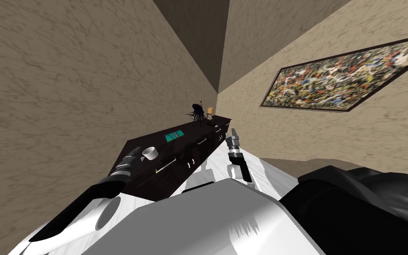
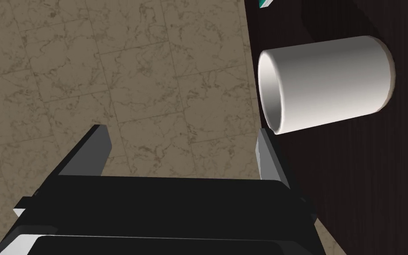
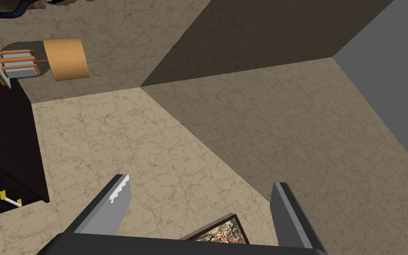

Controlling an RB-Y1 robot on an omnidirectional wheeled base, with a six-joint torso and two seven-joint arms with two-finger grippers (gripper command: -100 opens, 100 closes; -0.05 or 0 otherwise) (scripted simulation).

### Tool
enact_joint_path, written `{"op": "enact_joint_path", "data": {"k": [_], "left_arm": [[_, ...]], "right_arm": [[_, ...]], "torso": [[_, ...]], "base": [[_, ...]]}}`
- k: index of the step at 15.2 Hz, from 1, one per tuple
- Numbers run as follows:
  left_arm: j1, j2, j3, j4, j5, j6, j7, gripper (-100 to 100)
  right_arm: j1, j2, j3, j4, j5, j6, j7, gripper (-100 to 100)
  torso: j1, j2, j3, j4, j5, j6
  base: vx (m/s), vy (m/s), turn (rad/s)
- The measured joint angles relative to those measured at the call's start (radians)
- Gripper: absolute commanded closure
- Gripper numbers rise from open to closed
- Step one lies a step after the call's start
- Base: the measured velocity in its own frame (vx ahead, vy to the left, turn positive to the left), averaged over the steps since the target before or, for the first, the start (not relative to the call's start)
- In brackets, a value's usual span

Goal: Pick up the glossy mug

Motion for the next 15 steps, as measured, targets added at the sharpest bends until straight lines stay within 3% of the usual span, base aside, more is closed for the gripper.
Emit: {"op": "enact_joint_path", "data": {"k": [5,15], "left_arm": [[0.004,0.053,0.044,0.027,0.055,0.091,0.023,-100],[0.004,0.11,0.103,0.048,0.12,0.275,0.055,-100]], "right_arm": [[0.0,0.0,0.0,0.0,0.0,0.0,0.0,0],[0.0,0.0,0.0,0.0,0.0,0.0,0.0,0]], "torso": [[0.0,-0.001,0.0,0.0,0.0,0.0],[0.0,0.0,0.0,0.0,0.0,0.0]], "base": [[0.021,-0.016,-0.11],[0.014,-0.009,-0.068]]}}
